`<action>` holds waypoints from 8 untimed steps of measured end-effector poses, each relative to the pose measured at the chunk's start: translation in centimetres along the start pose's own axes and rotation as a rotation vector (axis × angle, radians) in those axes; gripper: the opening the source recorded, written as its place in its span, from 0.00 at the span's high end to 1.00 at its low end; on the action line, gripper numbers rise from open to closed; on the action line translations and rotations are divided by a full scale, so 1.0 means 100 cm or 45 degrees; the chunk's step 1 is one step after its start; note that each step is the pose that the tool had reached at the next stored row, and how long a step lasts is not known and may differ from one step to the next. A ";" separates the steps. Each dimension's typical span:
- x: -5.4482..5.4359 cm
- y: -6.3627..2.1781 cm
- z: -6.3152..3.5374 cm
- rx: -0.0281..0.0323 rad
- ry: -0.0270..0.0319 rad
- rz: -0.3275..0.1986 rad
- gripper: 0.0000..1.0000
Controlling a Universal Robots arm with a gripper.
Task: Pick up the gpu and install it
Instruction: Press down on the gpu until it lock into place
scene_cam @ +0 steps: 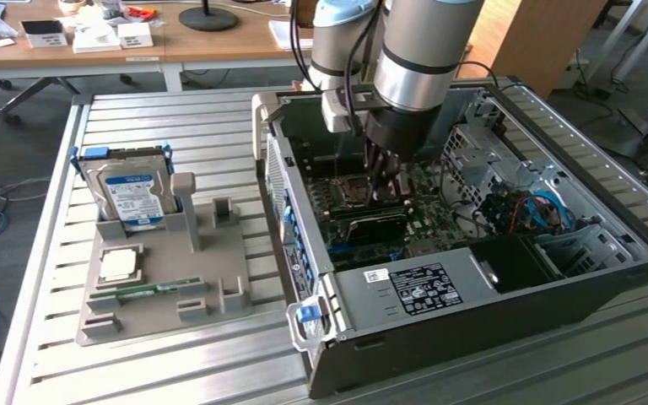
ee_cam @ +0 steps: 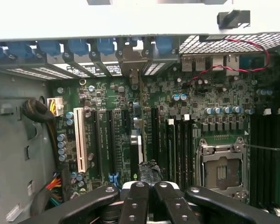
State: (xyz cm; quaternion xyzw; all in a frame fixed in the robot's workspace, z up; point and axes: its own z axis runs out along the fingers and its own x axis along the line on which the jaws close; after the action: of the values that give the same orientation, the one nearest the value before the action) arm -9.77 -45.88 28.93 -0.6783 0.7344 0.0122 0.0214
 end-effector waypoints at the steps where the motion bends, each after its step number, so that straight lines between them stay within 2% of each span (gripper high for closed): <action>1: 0.000 0.0000 0.0000 -0.0001 0.0002 0.000 0.89; 8: 0.000 0.0000 0.0000 0.0001 -0.0002 0.000 0.89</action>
State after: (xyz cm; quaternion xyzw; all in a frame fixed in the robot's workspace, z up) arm -9.77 -45.87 28.93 -0.6783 0.7344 0.0122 0.0215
